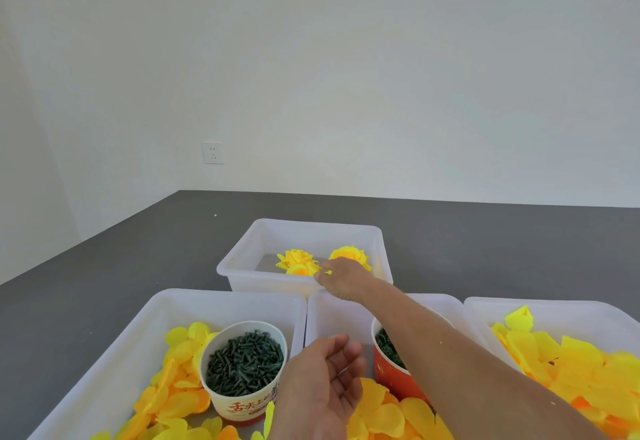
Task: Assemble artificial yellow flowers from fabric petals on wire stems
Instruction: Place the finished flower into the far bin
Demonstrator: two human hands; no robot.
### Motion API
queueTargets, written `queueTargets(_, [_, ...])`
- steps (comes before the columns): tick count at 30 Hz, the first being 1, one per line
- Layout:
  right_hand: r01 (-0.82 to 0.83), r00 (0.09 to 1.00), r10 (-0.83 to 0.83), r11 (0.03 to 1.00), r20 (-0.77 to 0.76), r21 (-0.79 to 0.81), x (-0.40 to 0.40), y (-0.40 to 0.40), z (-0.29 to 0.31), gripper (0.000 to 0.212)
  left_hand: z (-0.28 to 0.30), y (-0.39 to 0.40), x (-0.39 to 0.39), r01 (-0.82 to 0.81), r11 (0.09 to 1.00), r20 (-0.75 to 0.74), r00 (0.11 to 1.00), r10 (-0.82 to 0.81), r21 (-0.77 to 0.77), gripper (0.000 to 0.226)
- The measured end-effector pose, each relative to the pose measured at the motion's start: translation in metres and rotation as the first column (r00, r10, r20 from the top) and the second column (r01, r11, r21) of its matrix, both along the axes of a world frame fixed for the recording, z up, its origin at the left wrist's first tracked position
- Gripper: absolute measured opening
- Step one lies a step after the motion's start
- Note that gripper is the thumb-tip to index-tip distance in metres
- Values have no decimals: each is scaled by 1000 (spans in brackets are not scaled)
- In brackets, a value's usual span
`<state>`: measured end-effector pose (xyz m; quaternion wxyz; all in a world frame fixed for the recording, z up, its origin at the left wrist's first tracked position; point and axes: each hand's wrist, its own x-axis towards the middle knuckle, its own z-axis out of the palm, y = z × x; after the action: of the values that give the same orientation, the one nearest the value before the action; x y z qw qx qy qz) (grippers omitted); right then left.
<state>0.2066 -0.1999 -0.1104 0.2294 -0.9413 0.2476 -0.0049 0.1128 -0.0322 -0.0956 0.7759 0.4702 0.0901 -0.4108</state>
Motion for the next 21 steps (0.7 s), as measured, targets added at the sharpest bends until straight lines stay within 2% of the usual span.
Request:
queueTargets(5, [-39, 999, 40, 999, 30, -22, -15, 0, 7, 36, -1, -2, 0, -13, 1000, 3, 1000, 13, 4, 13])
queueTargets(13, [-93, 996, 90, 989, -29, -115, -40, 0, 13, 48, 0, -4, -1, -13, 999, 102, 995, 18, -43, 16])
queueTargets(16, [-94, 995, 91, 991, -34, -97, -55, 3, 15, 54, -1, -5, -1, 6, 999, 123, 992, 1, -50, 18])
queueTargets(21, [-77, 996, 76, 997, 43, 5, -86, 11, 25, 55, 0, -5, 0, 22, 997, 163, 987, -10, -71, 22])
